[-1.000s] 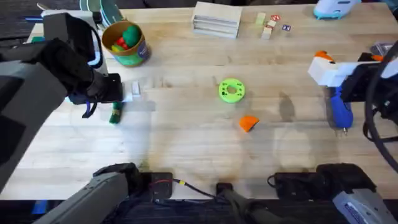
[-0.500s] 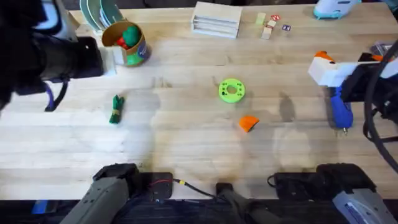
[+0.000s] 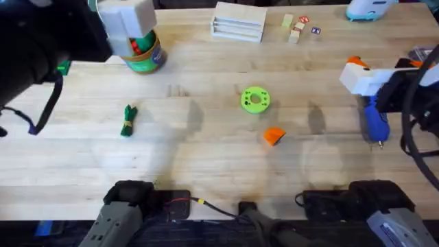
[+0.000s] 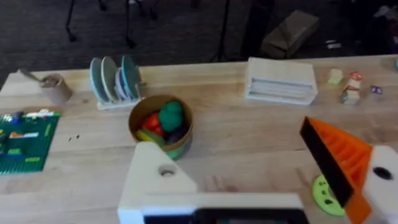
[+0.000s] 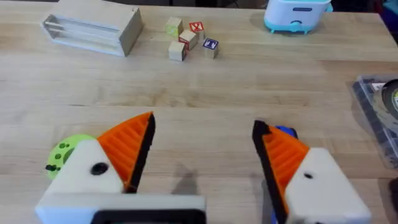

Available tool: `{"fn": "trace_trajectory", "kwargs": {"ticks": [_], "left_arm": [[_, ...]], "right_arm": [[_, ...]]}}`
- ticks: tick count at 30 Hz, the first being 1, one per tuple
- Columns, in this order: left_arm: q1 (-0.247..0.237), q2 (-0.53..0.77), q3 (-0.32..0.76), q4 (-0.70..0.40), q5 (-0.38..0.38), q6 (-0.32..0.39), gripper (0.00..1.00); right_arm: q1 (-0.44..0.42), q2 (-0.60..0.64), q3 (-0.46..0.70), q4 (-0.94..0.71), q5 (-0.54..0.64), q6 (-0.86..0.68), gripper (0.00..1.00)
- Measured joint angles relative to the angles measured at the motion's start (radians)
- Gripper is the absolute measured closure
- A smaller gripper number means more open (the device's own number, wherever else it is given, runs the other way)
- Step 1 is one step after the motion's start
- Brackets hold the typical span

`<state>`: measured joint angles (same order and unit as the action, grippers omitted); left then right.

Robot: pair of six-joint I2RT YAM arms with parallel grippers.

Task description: Pick up the gripper from the table and insert it into the empty holder that is missing its gripper. Then pick up a screw, insert it into the mounting hole, and use the screwdriver to tighten it. Finally, clean up the table by picking up the vegetable and placing it into the bucket.

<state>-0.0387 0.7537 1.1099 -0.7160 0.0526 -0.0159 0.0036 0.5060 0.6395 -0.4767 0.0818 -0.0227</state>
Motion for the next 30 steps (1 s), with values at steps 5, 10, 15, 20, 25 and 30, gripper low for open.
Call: {"fn": "trace_trajectory", "kwargs": {"ticks": [5,10,15,20,25,30], "left_arm": [[0.000,0.000,0.000,0.022,0.086,0.000,0.008],[0.000,0.000,0.000,0.010,0.096,0.000,0.008],[-0.003,0.000,-0.002,0.093,0.105,0.000,0.008],[-0.005,-0.006,-0.081,0.284,0.109,0.008,0.009],[-0.005,-0.118,-0.406,0.615,0.135,0.009,0.009],[-0.005,-0.256,-0.642,0.815,0.150,0.009,0.008]], "right_arm": [[0.000,0.000,0.000,0.000,0.000,0.000,0.010],[0.000,0.000,0.000,0.000,0.000,0.000,0.010],[0.000,0.000,0.000,0.000,0.000,0.000,0.010],[0.000,0.000,0.000,0.000,0.000,0.000,0.010],[0.000,0.000,0.000,0.000,0.000,0.000,0.010],[0.000,0.000,0.000,-0.001,0.000,0.000,0.010]]}}
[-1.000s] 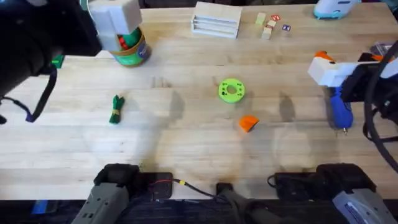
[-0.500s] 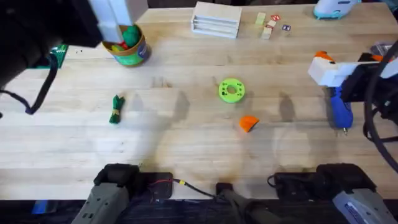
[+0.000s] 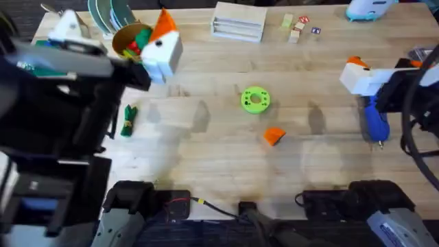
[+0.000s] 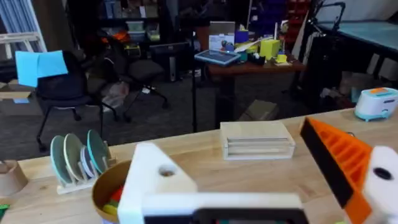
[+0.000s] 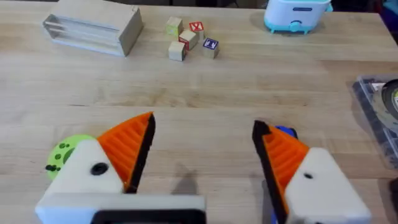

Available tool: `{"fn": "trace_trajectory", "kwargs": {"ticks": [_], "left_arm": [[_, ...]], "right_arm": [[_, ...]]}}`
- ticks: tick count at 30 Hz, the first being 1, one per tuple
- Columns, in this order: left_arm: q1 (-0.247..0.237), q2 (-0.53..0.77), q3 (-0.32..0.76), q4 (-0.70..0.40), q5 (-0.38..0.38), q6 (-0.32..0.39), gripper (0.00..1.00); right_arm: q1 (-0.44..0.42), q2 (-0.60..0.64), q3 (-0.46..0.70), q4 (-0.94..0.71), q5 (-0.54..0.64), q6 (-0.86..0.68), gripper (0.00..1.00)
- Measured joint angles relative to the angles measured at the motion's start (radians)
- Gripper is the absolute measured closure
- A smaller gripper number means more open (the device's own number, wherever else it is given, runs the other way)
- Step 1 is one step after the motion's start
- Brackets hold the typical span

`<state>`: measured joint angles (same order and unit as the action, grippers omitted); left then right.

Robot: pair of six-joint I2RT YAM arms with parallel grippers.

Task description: Pick up the gripper from the table and insert it into the empty holder that is missing its gripper. Then pick up a screw, insert it into the mounting hole, and use the screwdriver to tighten it. Finally, clean up the table by picking up the vegetable and placing it into the bucket.

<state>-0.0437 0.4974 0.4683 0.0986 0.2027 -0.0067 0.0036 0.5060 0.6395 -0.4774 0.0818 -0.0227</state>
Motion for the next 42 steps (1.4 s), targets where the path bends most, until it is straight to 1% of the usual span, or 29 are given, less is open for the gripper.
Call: {"fn": "trace_trajectory", "kwargs": {"ticks": [3,8,9,20,23,28,34,35,36,42], "left_arm": [[0.000,-0.077,-0.106,0.049,0.008,-0.001,0.009],[0.000,-0.200,-0.224,0.051,0.012,-0.001,0.008],[0.000,-0.274,-0.266,0.055,0.013,-0.001,0.008],[0.000,-0.482,-0.419,0.066,0.015,-0.001,0.007],[0.000,-0.492,-0.444,0.075,0.015,-0.001,0.007],[0.000,-0.492,-0.448,0.036,0.015,-0.001,0.007],[0.000,-0.492,-0.448,-0.103,0.015,-0.001,0.007],[0.000,-0.492,-0.448,-0.134,0.015,-0.001,0.009],[0.000,-0.490,-0.449,-0.191,0.014,-0.001,0.008],[0.000,-0.492,-0.456,-0.172,0.015,-0.001,0.008]], "right_arm": [[0.000,0.000,0.000,0.000,0.000,0.000,0.010],[0.000,0.000,0.000,0.000,0.000,0.000,0.010],[0.000,0.000,0.000,0.000,0.000,0.000,0.010],[0.000,0.000,0.000,0.000,0.000,0.000,0.010],[0.000,0.000,0.000,0.000,0.000,0.000,0.010],[0.000,0.000,0.000,0.000,0.000,0.000,0.010],[0.000,0.000,0.000,0.000,0.000,0.000,0.010],[0.000,0.000,0.000,0.000,0.000,0.000,0.010],[0.000,0.000,0.000,0.000,0.000,0.000,0.009],[0.000,0.000,0.000,0.000,0.000,0.000,0.010]]}}
